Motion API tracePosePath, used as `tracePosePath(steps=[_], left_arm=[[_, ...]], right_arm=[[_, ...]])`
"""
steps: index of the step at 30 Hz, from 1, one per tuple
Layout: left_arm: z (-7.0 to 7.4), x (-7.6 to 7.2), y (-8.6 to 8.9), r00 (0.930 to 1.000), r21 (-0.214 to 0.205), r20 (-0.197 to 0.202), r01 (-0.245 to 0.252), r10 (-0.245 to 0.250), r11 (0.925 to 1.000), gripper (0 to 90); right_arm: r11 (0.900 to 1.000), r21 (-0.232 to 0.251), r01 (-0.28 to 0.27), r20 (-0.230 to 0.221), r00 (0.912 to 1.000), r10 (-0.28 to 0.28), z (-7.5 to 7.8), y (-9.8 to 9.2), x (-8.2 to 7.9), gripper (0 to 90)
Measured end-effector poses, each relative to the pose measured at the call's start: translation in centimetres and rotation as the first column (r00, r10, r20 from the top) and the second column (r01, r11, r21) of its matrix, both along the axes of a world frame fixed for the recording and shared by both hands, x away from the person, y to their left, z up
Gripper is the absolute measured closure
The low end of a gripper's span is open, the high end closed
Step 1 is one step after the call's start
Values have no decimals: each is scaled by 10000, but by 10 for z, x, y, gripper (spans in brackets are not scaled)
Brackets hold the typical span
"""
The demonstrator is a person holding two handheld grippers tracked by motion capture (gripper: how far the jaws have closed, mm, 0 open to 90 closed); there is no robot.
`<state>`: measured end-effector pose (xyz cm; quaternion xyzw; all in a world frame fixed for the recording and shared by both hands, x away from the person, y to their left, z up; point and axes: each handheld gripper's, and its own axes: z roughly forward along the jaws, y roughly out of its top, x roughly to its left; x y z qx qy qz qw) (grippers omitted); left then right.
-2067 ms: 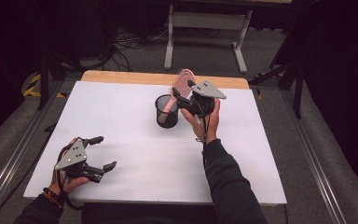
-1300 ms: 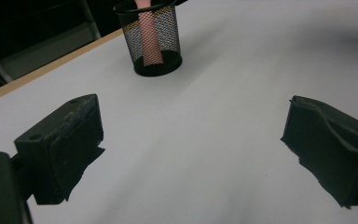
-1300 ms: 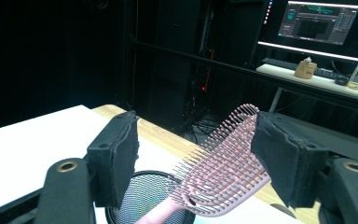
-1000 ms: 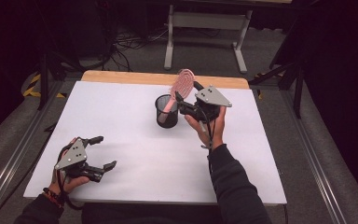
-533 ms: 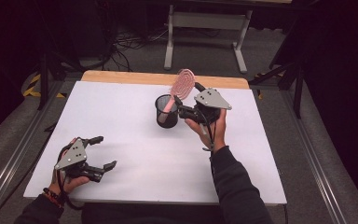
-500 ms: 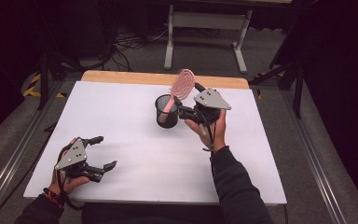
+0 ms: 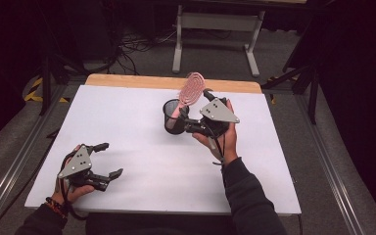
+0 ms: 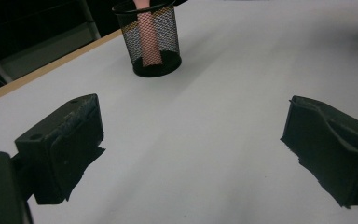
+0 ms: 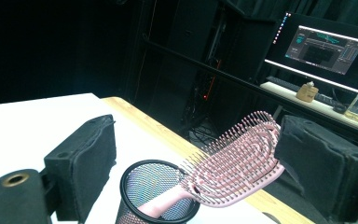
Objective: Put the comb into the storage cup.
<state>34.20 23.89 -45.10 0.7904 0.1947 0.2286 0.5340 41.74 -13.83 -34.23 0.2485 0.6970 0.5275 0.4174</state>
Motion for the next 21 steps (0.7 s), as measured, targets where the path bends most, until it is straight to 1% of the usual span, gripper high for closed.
tracePosePath(steps=[4,7,10,13,14,18,19,21], left_arm=[[0,0,0,10000,17,-31,2,-2,10000,57],[-1,0,0,10000,34,-48,-5,5,10000,57],[-1,1,-1,10000,27,-65,2,-1,10000,57],[-2,1,-1,10000,42,-67,-1,1,10000,57],[-2,1,-1,10000,49,-67,-3,3,10000,57],[-2,1,-2,9999,57,-111,12,-12,10000,57],[-2,1,-2,9999,63,-127,27,-26,10000,57],[-2,1,-2,9999,60,-141,35,-34,10000,57]], right_arm=[[10000,32,-40,100,9999,40,-2,-2,-3,126],[10000,12,-43,262,9996,43,-3,-4,-7,131],[9999,-84,-92,318,9995,95,-4,-4,-9,131],[9996,-261,-115,320,9994,123,-5,-4,-11,130],[9994,-328,-120,383,9992,133,-6,-4,-12,130],[9993,-355,-140,472,9988,157,-8,-4,-16,136],[9987,-489,-102,573,9983,130,-10,-4,-17,137],[9980,-618,-138,594,9981,174,-11,-2,-18,138]])
